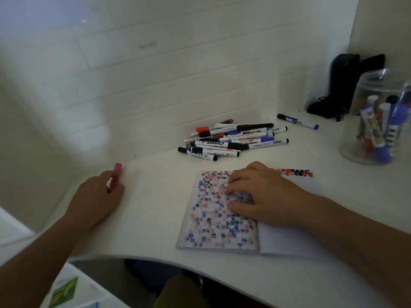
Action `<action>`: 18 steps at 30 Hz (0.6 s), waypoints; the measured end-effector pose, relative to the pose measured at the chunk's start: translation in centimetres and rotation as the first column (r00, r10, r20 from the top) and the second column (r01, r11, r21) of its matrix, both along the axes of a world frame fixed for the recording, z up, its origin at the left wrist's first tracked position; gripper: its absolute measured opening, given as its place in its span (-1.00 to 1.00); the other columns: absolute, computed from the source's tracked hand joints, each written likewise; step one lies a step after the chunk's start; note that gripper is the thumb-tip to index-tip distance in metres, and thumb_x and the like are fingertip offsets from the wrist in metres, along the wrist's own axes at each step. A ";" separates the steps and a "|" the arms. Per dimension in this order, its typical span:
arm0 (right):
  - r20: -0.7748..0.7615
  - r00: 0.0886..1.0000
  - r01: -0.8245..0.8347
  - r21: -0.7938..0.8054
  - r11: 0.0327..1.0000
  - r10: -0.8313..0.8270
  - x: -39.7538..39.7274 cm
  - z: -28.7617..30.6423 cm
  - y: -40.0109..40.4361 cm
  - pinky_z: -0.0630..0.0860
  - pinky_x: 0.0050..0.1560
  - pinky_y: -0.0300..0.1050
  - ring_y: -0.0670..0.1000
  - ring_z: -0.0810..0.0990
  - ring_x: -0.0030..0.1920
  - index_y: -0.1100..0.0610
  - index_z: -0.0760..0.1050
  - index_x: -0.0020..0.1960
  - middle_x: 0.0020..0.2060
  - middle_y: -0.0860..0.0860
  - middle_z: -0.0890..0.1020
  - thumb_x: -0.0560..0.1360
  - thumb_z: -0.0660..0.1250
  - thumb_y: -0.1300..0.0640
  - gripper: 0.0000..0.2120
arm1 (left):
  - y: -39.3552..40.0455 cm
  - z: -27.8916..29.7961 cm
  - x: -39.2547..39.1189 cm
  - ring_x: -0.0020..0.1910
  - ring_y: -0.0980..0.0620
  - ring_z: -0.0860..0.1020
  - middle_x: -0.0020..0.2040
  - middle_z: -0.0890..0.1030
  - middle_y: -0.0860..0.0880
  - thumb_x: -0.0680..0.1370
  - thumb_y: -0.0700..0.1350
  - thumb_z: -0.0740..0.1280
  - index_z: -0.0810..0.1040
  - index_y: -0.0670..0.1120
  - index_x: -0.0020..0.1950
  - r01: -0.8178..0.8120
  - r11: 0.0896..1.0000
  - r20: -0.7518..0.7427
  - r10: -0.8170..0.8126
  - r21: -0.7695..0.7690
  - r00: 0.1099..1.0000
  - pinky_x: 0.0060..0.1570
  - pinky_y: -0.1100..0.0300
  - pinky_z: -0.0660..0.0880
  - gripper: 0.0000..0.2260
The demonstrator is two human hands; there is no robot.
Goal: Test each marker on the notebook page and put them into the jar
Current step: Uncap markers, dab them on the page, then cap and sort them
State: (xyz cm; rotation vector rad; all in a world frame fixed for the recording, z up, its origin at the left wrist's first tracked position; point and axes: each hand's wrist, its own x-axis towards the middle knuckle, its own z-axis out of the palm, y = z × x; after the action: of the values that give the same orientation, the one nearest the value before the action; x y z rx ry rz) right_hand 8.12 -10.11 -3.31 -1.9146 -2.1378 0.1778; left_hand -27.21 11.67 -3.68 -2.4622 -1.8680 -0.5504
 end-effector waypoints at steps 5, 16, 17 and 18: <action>-0.017 1.000 0.015 0.013 1.000 -0.015 0.0 0.0 0.0 0.37 0.39 0.06 -0.09 0.30 0.38 -0.22 0.52 0.40 0.41 -0.25 0.47 0.58 0.19 -0.37 -0.53 | 0.5 -0.1 0.5 -0.10 -0.09 0.53 -0.13 0.53 0.01 0.55 0.21 0.32 0.59 0.12 0.21 -0.013 0.998 -0.014 0.012 -0.063 1.000 -0.01 0.06 0.47 -0.69; -0.162 0.987 0.019 0.098 0.995 -0.003 1.0 -0.8 0.5 0.37 0.28 -0.12 -0.12 0.41 0.23 -0.08 0.63 0.30 0.23 -0.16 0.59 0.66 0.14 -0.23 -0.59 | 0.2 0.8 15.4 0.33 -0.18 0.38 0.34 0.47 -0.09 0.56 -0.06 0.33 0.52 0.13 0.34 0.305 0.952 -0.021 -0.304 0.026 0.952 0.31 -0.08 0.33 -0.66; -0.172 0.985 0.013 0.098 0.995 0.004 1.1 -0.8 0.5 0.35 0.27 -0.16 -0.12 0.41 0.22 -0.07 0.63 0.30 0.22 -0.15 0.60 0.67 0.15 -0.22 -0.59 | 0.4 0.7 16.9 0.32 -0.19 0.38 0.33 0.48 -0.11 0.53 -0.17 0.31 0.47 0.06 0.37 0.332 0.943 0.012 -0.332 -0.004 0.943 0.28 -0.06 0.34 -0.60; -0.176 0.984 0.008 0.095 0.995 0.009 1.3 -0.8 0.5 0.34 0.26 -0.18 -0.12 0.41 0.22 -0.07 0.63 0.30 0.21 -0.15 0.60 0.67 0.15 -0.21 -0.60 | 1.0 0.5 18.1 0.29 -0.19 0.39 0.30 0.50 -0.14 0.51 -0.24 0.27 0.42 0.02 0.37 0.338 0.940 0.062 -0.336 -0.032 0.940 0.24 -0.06 0.37 -0.56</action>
State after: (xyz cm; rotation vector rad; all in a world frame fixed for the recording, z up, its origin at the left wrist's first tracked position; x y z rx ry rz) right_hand 9.40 -9.60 -4.16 -1.7745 -1.9949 0.2318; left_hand -9.12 12.70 -3.18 -2.8440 -1.4892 -0.5956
